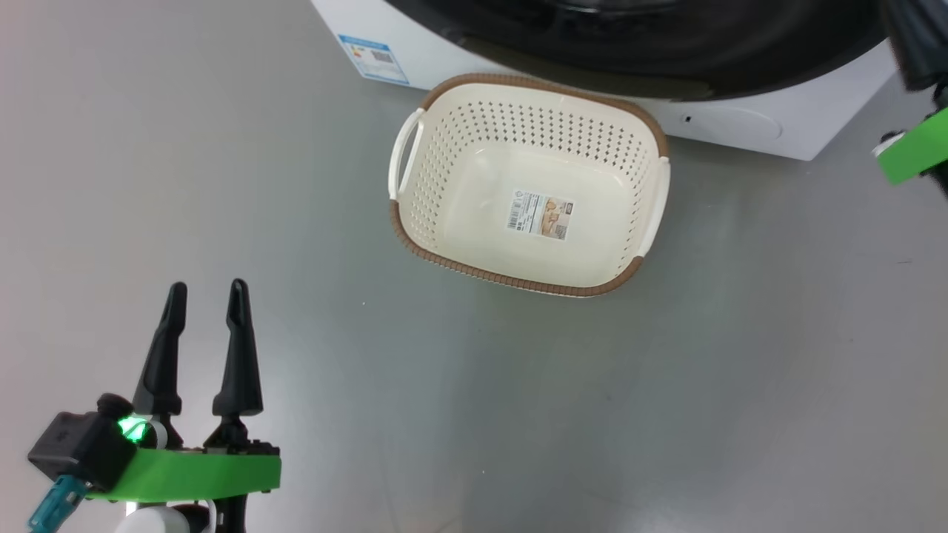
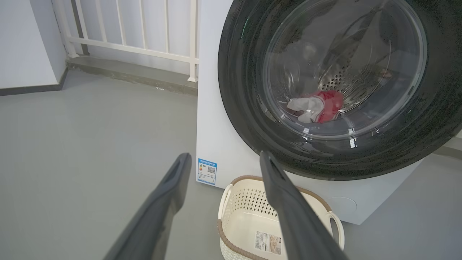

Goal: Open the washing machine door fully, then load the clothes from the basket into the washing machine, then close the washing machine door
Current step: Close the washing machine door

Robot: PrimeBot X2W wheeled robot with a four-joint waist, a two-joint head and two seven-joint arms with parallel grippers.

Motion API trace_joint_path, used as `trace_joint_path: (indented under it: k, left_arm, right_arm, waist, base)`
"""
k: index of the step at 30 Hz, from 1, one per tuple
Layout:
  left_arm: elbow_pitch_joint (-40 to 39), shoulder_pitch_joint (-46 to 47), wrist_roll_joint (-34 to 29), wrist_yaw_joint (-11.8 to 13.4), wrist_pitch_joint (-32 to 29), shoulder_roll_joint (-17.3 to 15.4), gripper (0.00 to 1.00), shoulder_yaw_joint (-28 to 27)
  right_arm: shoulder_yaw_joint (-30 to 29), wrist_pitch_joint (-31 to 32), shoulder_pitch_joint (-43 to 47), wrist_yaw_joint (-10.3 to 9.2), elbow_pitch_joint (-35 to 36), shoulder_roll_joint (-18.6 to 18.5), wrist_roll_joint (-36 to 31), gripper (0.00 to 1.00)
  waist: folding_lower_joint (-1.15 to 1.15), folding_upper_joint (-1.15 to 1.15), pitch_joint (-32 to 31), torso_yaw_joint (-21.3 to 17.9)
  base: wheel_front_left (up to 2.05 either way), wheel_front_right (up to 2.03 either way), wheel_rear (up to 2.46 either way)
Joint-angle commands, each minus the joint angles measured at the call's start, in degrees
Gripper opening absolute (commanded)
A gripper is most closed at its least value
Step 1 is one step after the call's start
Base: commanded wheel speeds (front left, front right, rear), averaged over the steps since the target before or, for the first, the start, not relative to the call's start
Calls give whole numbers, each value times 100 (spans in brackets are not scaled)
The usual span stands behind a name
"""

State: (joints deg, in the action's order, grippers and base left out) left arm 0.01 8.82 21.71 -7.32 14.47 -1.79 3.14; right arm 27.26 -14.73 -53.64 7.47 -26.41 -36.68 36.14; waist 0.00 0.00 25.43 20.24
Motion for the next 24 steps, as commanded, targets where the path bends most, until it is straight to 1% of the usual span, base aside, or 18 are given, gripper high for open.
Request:
trace_joint_path:
  k: [1, 6, 9, 15, 24]
  left_arm:
    - [-146, 99, 86, -16, 52, -111, 100, -172]
    - [-151, 142, 147, -16, 52, -110, 100, -161]
    - [-153, 147, 157, -16, 52, -110, 100, -165]
    - [-136, 166, 170, -17, 52, -110, 100, -164]
    - [-102, 181, 113, -17, 52, -110, 100, -163]
  right_arm:
    - [-11, -27, -134, 2, 36, -132, 88, 0]
    - [112, -27, -467, 2, -133, -247, 222, 0]
    - [89, -27, -586, 2, -329, -281, 217, 0]
    - [-48, -27, -734, 2, -663, -183, 138, 0]
    - [-45, -27, -678, 2, -748, -57, 103, 0]
  waist:
    - [0, 0, 119, 118]
    - [0, 0, 170, 154]
    - [0, 0, 178, 153]
    - [0, 0, 172, 116]
    - [0, 0, 82, 57]
  base:
    - [0, 0, 0]
    - [0, 0, 0]
    - [0, 0, 0]
    - [0, 0, 0]
    - [0, 0, 0]
